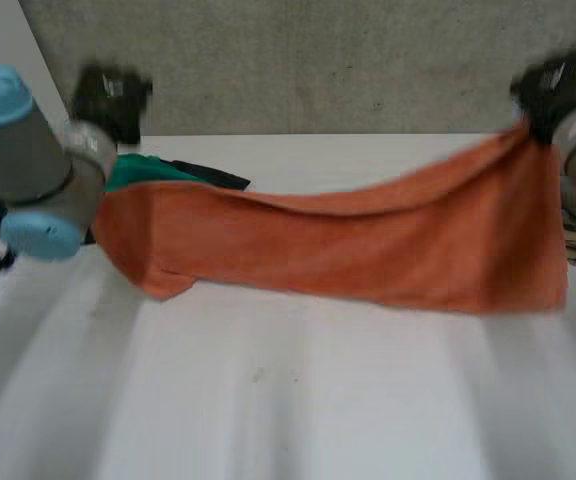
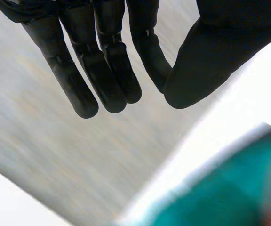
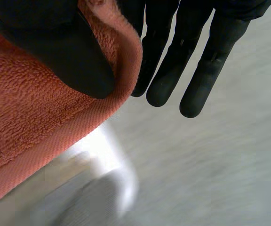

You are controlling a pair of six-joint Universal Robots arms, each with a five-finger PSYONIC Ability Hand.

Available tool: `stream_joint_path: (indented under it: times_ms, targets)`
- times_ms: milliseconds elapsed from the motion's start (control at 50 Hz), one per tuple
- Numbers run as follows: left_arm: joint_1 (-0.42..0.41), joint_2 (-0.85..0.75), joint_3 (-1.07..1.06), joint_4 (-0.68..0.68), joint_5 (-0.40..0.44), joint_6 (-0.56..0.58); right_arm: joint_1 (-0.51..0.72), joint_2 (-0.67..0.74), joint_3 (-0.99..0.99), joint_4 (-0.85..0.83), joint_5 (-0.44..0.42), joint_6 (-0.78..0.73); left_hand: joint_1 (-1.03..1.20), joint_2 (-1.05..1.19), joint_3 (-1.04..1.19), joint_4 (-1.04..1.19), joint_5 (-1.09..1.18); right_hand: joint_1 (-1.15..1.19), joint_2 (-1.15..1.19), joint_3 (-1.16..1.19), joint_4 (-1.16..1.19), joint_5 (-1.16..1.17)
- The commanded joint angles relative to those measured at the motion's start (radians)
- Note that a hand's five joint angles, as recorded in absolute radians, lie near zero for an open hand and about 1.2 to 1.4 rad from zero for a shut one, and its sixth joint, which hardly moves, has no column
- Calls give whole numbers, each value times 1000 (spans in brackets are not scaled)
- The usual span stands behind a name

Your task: Fold the laundry.

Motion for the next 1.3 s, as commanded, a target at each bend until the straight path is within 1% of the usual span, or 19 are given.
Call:
stream_joint_path:
  times_ms: [20, 40, 80, 180, 260, 340, 360, 380, 400, 440, 480, 560, 640, 860, 1020, 1140, 1200, 1280, 1300]
  targets:
    - [-8, 101, 91, 461, -8, -29, 7, -124, -19, -498, 34, 155, 233, 198, 203, 195, 243, 286, 218, 202, 198, 196]
    - [-8, 126, 86, 494, -10, -30, 8, -144, -13, -525, 40, 163, 233, 198, 203, 195, 243, 286, 218, 202, 198, 196]
    - [-3, 134, 83, 487, -15, -30, 11, -152, -11, -520, 40, 164, 233, 198, 203, 195, 243, 286, 218, 202, 198, 196]
    - [-2, 146, -1, 398, -21, -35, 13, -169, 58, -418, 24, 164, 233, 198, 203, 195, 243, 286, 218, 202, 198, 196]
    - [6, 175, -157, 337, -13, -43, 10, -186, 179, -291, -24, 169, 233, 198, 203, 195, 243, 286, 218, 202, 198, 196]
    - [-9, 177, -346, 318, -13, -46, 2, -201, 303, -266, -76, 189, 198, 164, 168, 161, 208, 286, 218, 202, 198, 196]
    - [-20, 177, -401, 314, -15, -47, 5, -215, 323, -267, -87, 195, -392, -427, -422, -430, -382, 286, 218, 202, 198, 196]
    - [-28, 177, -424, 311, -16, -47, 8, -227, 332, -267, -96, 200, -668, -703, -698, -706, -658, 286, 218, 202, 198, 196]
    - [-41, 173, -444, 311, -19, -50, 11, -247, 339, -266, -105, 203, -805, -839, -835, -842, -795, 286, 218, 202, 198, 196]
    - [-92, 164, -470, 312, -22, -72, 22, -293, 346, -252, -127, 207, -824, -858, -854, -861, -814, 286, 218, 202, 198, 196]
    - [-112, 161, -475, 311, -25, -95, 37, -318, 346, -244, -145, 209, -830, -864, -860, -867, -820, 286, 218, 202, 198, 196]
    - [-163, 138, -477, 303, -27, -197, 102, -420, 333, -203, -205, 218, -830, -864, -860, -867, -820, 286, 218, 202, 198, 196]
    - [-212, 91, -451, 300, -19, -291, 137, -524, 333, -160, -231, 236, -850, -885, -880, -888, -840, 286, 218, 202, 198, 196]
    - [-324, -96, -287, 266, 19, -306, 157, -753, 329, -112, -285, 394, -882, -917, -913, -920, -872, 286, 218, 202, 198, 196]
    - [-376, -161, -260, 260, 57, -322, 143, -789, 329, -82, -322, 488, -874, -908, -904, -911, -864, 286, 218, 202, 198, 196]
    - [-373, -169, -239, 269, 62, -375, 146, -789, 348, -63, -326, 508, -865, -900, -895, -903, -855, 286, 218, 202, 198, 196]
    - [-368, -172, -216, 269, 44, -405, 151, -789, 349, -62, -325, 508, -801, -835, -831, -838, -791, 286, 218, 202, 198, 196]
    - [-361, -158, -230, 255, -14, -411, 145, -789, 349, -55, -328, 508, -709, -744, -739, -747, -699, 286, 218, 202, 198, 196]
    - [-355, -152, -249, 245, -48, -412, 142, -792, 346, -51, -331, 508, -692, -727, -722, -729, -682, 286, 218, 202, 198, 196]
